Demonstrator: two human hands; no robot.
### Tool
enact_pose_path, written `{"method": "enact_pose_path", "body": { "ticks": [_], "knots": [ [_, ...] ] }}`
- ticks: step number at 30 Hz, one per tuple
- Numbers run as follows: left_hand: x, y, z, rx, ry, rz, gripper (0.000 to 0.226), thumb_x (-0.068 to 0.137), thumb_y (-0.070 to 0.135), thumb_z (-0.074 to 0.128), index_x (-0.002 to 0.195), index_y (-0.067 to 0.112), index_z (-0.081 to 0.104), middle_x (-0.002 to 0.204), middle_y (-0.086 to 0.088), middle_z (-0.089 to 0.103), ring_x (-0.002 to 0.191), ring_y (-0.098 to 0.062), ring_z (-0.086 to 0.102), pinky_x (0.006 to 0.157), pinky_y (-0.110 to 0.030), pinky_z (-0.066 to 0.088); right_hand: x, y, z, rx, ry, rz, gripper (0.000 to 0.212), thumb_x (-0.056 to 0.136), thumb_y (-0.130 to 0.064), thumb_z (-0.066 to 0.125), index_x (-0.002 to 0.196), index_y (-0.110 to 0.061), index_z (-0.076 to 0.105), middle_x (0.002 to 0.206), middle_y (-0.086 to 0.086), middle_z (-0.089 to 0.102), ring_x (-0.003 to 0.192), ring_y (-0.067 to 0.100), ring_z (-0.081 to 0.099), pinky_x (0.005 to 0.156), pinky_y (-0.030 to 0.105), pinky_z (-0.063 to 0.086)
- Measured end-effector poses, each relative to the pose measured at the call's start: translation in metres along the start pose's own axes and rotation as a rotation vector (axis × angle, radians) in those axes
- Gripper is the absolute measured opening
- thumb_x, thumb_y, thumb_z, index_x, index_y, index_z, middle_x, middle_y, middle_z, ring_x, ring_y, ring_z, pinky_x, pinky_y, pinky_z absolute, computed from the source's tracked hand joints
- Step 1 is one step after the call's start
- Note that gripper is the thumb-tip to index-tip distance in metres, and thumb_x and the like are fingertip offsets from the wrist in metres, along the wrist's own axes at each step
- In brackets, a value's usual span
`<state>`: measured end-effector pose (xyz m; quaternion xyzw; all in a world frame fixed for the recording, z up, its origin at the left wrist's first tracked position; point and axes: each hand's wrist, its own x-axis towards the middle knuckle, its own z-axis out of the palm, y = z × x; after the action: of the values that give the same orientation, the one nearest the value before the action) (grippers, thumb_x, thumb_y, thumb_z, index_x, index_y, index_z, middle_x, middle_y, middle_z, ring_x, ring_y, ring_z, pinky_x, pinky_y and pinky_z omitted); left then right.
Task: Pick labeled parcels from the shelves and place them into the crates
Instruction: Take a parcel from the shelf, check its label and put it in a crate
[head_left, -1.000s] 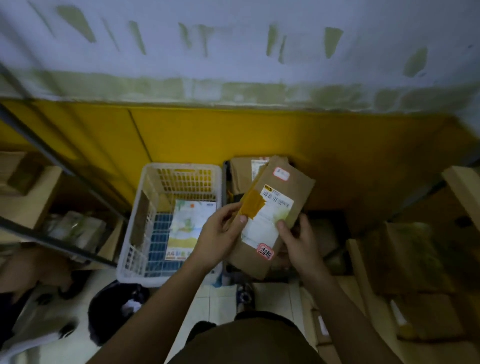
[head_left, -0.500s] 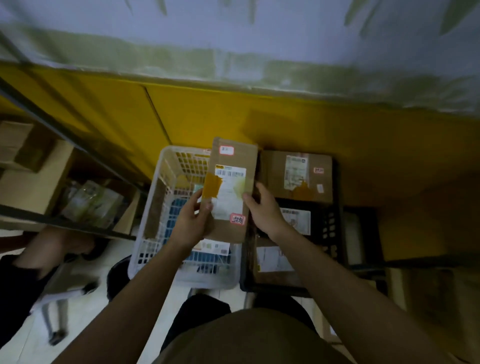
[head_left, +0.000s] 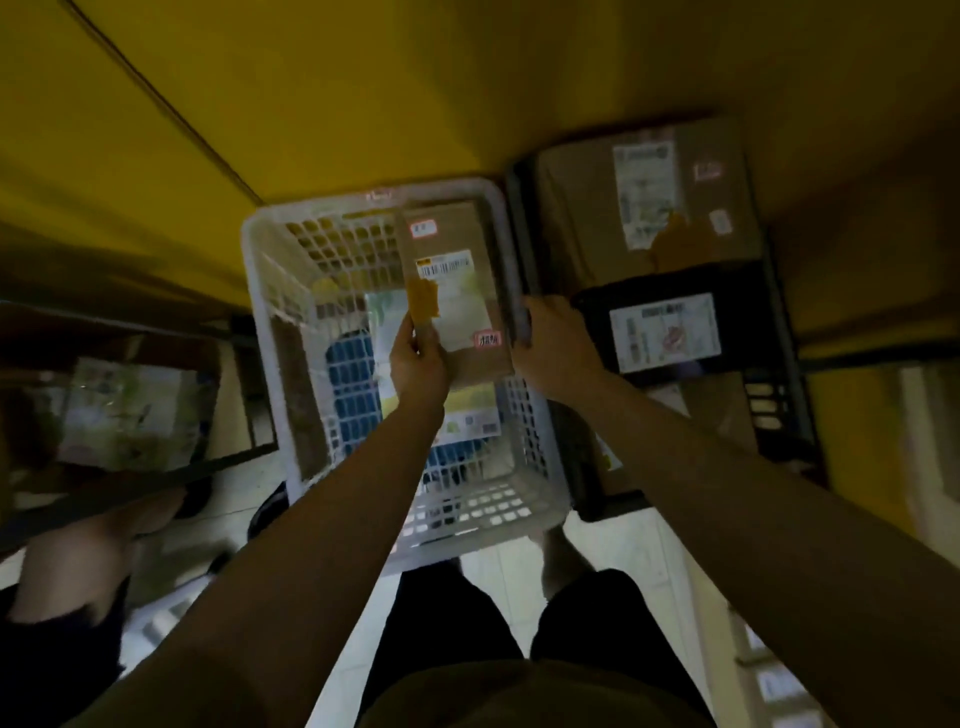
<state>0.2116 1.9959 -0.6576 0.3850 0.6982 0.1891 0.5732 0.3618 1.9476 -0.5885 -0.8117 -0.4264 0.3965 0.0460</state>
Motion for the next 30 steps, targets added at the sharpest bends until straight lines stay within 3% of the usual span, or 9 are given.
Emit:
{"method": "enact_pose_path", "body": {
  "ticks": [4,7,12,16,20,23,25,27,30],
  "knots": [
    [0.031,-0.016,0.012,0.033,-0.013,-0.019,0.047,0.108,0.045,0.040,0.152,0.031,0.042,0.087,0.016,0.060,0.078,-0.030,0.062,0.069,-0.058,0.058,0.006,0.010,0.021,-0.124,0.001,-0.012,0.064,0.101,-0.025,0.055,0.157,-0.015,0.026,0.160,0.022,0.014,0.132,0.048,0.039,0.108,0.052,0.042],
    [0.049,-0.029,0.017,0.065,-0.035,-0.026,0.046,0.108,0.045,0.040,0.152,0.033,0.041,0.092,0.023,0.056,0.081,-0.020,0.062,0.077,-0.058,0.059,0.009,0.019,0.032,-0.190,-0.035,-0.006,0.075,0.100,-0.017,0.056,0.161,-0.017,0.013,0.167,0.021,-0.007,0.131,0.048,0.046,0.098,0.046,0.050],
    [0.059,-0.053,0.018,0.128,-0.199,-0.036,0.045,0.108,0.037,0.044,0.152,0.042,0.035,0.114,0.006,0.062,0.083,-0.024,0.064,0.073,-0.064,0.058,0.004,0.036,0.042,-0.310,-0.010,-0.048,0.087,0.096,-0.014,0.059,0.162,-0.017,0.002,0.166,0.018,-0.020,0.123,0.042,0.055,0.080,0.037,0.050],
    [0.066,-0.053,0.020,0.152,-0.211,-0.058,0.047,0.110,0.025,0.041,0.153,0.040,0.032,0.125,-0.001,0.059,0.084,-0.021,0.063,0.078,-0.063,0.059,0.004,0.037,0.044,-0.251,-0.042,-0.038,0.092,0.096,-0.013,0.061,0.162,-0.019,-0.003,0.165,0.015,-0.027,0.139,0.045,0.039,0.095,0.044,0.053],
    [0.069,-0.047,0.012,0.209,-0.280,-0.091,0.048,0.109,0.033,0.044,0.155,0.038,0.030,0.128,-0.005,0.056,0.076,-0.014,0.055,0.066,-0.037,0.050,0.005,0.036,0.044,-0.235,-0.044,-0.020,0.092,0.096,-0.014,0.062,0.162,-0.017,-0.002,0.165,0.015,-0.026,0.146,0.045,0.029,0.107,0.047,0.045],
    [0.062,-0.032,-0.004,0.329,-0.333,-0.098,0.057,0.108,0.040,0.044,0.159,0.027,0.024,0.148,-0.011,0.050,0.077,-0.015,0.053,0.063,-0.035,0.042,-0.004,0.036,0.046,-0.247,-0.015,0.000,0.087,0.095,-0.015,0.062,0.162,-0.013,0.007,0.166,0.019,-0.017,0.149,0.046,0.019,0.114,0.053,0.036],
    [0.051,-0.014,-0.020,0.429,-0.381,-0.071,0.063,0.107,0.041,0.046,0.161,0.022,0.020,0.159,-0.010,0.040,0.111,-0.029,0.059,0.079,-0.044,0.047,-0.017,0.034,0.046,-0.275,0.007,-0.020,0.086,0.093,-0.019,0.066,0.160,-0.009,0.013,0.166,0.023,-0.010,0.149,0.046,0.018,0.114,0.055,0.037],
    [0.038,0.007,-0.037,0.581,-0.431,0.054,0.063,0.107,0.033,0.049,0.161,0.017,0.021,0.163,-0.012,0.033,0.141,-0.035,0.042,0.106,-0.047,0.042,-0.033,0.030,0.043,-0.288,0.020,-0.059,0.086,0.092,-0.021,0.068,0.159,-0.006,0.015,0.167,0.024,-0.005,0.149,0.045,0.020,0.113,0.054,0.038],
    [0.009,0.045,-0.061,0.881,-0.536,0.324,0.060,0.108,0.028,0.046,0.161,0.015,0.019,0.166,-0.011,0.026,0.149,-0.034,0.031,0.118,-0.046,0.032,-0.060,0.021,0.026,-0.293,0.069,-0.136,0.080,0.094,-0.016,0.066,0.158,-0.003,0.020,0.166,0.026,0.003,0.150,0.043,0.019,0.113,0.054,0.038]
  ]
}}
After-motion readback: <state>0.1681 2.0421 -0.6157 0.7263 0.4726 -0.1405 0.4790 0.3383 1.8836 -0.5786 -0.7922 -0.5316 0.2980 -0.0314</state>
